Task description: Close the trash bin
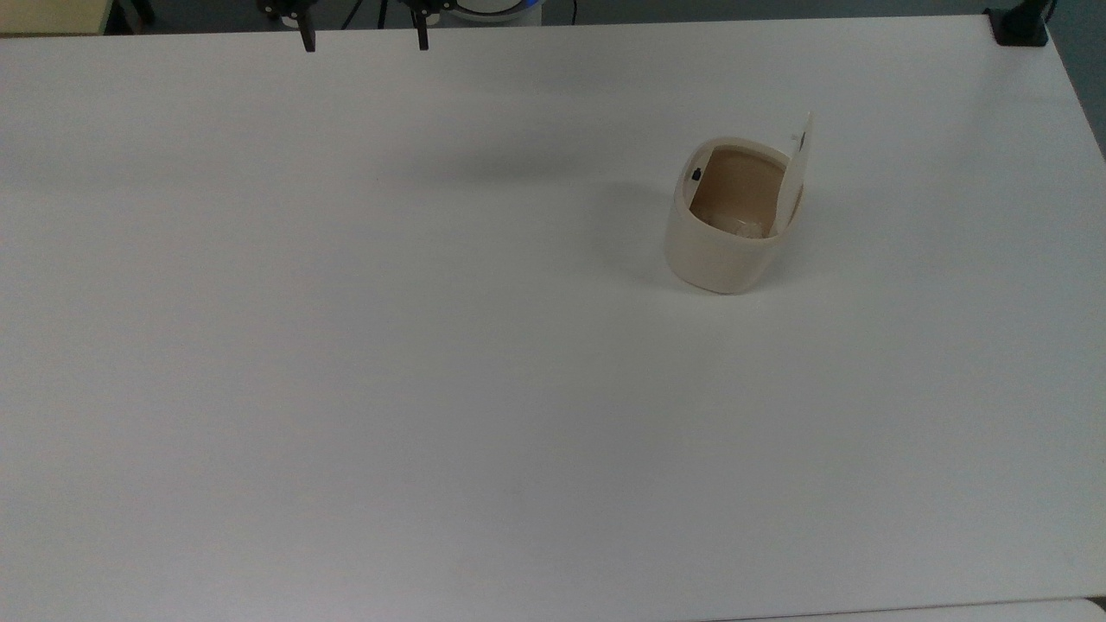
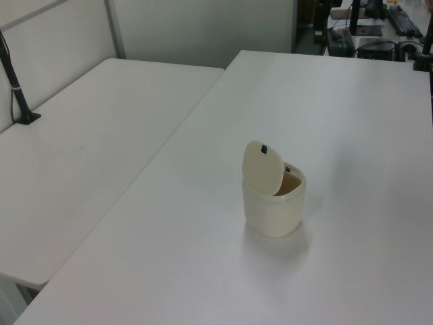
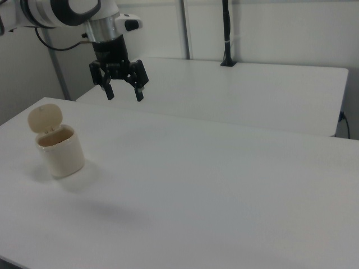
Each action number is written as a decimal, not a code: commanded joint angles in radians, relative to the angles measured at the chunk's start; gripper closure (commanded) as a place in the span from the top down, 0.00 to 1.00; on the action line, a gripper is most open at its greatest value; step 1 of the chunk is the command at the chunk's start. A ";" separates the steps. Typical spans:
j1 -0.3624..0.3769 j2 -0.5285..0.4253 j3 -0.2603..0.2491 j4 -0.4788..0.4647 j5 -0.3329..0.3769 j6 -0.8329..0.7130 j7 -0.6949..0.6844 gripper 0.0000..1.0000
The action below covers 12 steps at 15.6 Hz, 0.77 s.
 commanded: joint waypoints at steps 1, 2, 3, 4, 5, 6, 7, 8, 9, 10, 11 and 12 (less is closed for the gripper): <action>0.000 -0.017 0.001 -0.005 0.002 -0.031 0.018 1.00; 0.000 -0.017 0.001 -0.005 0.002 -0.031 0.018 1.00; 0.000 -0.017 0.001 -0.005 0.004 -0.031 0.018 1.00; 0.000 -0.016 0.001 -0.004 0.002 -0.030 0.018 1.00; 0.000 -0.016 0.001 -0.004 0.004 -0.030 0.018 1.00; 0.000 -0.016 0.001 -0.004 0.004 -0.028 0.018 1.00; 0.000 -0.014 0.001 -0.004 0.002 -0.028 0.018 1.00; 0.001 -0.013 0.001 -0.004 0.004 -0.027 0.018 1.00; 0.001 -0.013 0.001 -0.004 0.004 -0.025 0.016 1.00; 0.000 -0.013 0.001 -0.004 0.004 -0.024 0.009 0.98; 0.000 -0.011 0.001 -0.004 0.004 -0.024 0.004 0.85; 0.000 -0.010 0.001 -0.004 0.004 -0.018 0.004 0.73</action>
